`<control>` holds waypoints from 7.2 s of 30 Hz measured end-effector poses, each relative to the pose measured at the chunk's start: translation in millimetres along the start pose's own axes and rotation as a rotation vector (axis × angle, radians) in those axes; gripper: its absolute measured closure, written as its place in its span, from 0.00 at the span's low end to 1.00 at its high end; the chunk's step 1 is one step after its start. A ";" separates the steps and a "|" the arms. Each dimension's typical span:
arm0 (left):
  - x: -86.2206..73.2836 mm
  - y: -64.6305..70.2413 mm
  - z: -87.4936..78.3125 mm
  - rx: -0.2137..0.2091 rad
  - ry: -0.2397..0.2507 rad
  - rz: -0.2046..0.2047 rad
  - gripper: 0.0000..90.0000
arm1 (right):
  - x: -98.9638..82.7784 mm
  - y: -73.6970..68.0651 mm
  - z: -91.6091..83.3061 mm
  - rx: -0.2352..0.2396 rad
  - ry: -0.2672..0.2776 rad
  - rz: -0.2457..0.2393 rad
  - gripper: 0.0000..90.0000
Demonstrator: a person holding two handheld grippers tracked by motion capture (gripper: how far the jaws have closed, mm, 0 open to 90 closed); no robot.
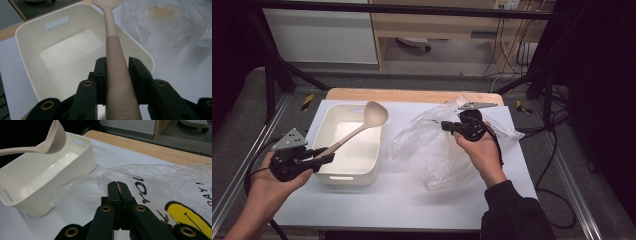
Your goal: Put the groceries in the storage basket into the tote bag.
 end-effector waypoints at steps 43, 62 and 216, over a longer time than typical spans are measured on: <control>3.1 80.1 56.1 -0.214 -0.113 0.122 0.76 | 0.2 -3.4 1.6 0.009 -0.010 -0.006 1.00; 11.0 78.9 91.5 -0.189 -0.143 0.099 0.76 | -0.8 -3.0 -0.3 0.014 -0.007 -0.015 1.00; 65.1 109.3 299.6 -0.155 -0.018 0.113 0.76 | -74.5 -3.4 -1.9 0.108 -0.067 0.030 1.00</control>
Point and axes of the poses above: each handheld gripper's, and its own axes: z roughly forward along the jaws, x roughly out of its top, y roughly to its right, the point moved 2 cm from there along z, roughly forward along the jaws, and after that the axes turned 5 degrees about -x, right-handed, at the moved point
